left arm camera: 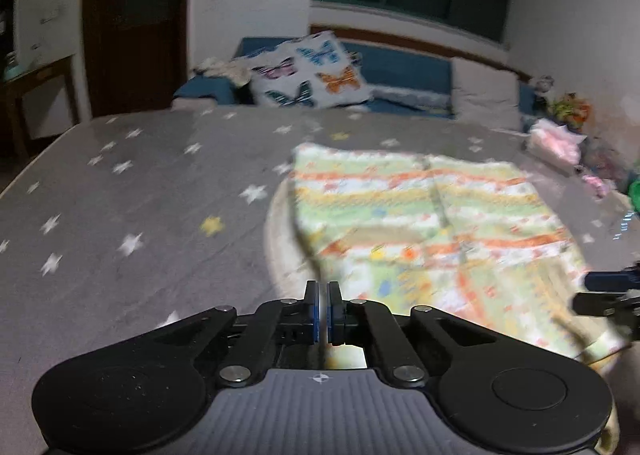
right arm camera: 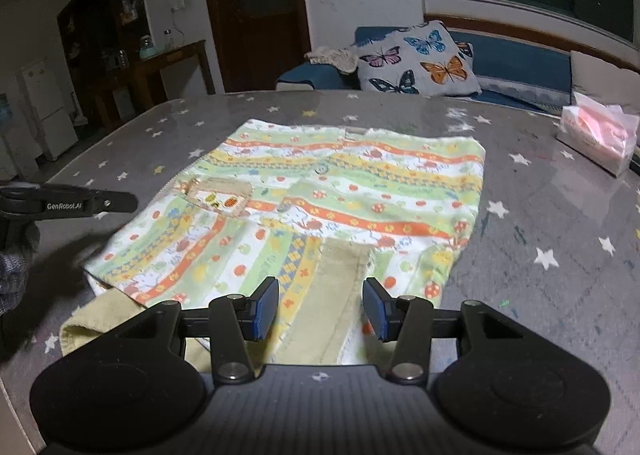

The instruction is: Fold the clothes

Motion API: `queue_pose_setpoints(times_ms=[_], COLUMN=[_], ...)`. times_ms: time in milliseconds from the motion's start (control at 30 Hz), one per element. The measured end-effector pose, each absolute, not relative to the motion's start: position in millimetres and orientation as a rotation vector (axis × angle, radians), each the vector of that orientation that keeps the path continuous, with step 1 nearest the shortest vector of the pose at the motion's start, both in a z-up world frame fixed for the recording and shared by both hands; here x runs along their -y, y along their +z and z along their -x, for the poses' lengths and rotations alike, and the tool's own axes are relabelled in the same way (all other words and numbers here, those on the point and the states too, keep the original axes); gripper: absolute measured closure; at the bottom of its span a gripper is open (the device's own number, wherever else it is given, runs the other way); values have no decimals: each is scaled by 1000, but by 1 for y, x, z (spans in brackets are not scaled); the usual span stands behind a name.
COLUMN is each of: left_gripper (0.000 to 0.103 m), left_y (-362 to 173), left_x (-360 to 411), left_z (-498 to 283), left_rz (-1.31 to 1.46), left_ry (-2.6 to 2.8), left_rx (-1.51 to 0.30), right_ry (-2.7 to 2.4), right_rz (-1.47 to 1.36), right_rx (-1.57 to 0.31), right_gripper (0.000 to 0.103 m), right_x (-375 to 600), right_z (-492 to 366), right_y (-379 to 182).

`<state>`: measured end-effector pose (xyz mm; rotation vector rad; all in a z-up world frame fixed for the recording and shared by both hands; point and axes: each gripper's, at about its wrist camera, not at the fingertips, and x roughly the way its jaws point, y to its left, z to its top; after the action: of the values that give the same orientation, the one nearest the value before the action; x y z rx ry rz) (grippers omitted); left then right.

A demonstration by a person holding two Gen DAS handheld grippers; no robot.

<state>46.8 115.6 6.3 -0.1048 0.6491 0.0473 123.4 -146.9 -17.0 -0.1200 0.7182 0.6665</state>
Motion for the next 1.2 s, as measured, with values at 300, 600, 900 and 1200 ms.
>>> queue_pose_setpoints(times_ms=[300, 600, 900, 1200], left_gripper=[96, 66, 55, 49], left_y=[-9, -18, -10, -13], left_x=[-89, -87, -74, -60], left_z=[-86, -58, -10, 37], left_rz=[2, -93, -248, -407], left_ry=[-10, -19, -48, -93], left_rx=[-705, -682, -638, -632], right_ry=[662, 696, 717, 746], right_rz=[148, 236, 267, 313], right_rx=[-740, -756, -694, -700], right_gripper=[59, 59, 58, 54], right_x=[133, 145, 146, 142], right_z=[-144, -112, -94, -90], right_y=[-26, -26, -14, -21])
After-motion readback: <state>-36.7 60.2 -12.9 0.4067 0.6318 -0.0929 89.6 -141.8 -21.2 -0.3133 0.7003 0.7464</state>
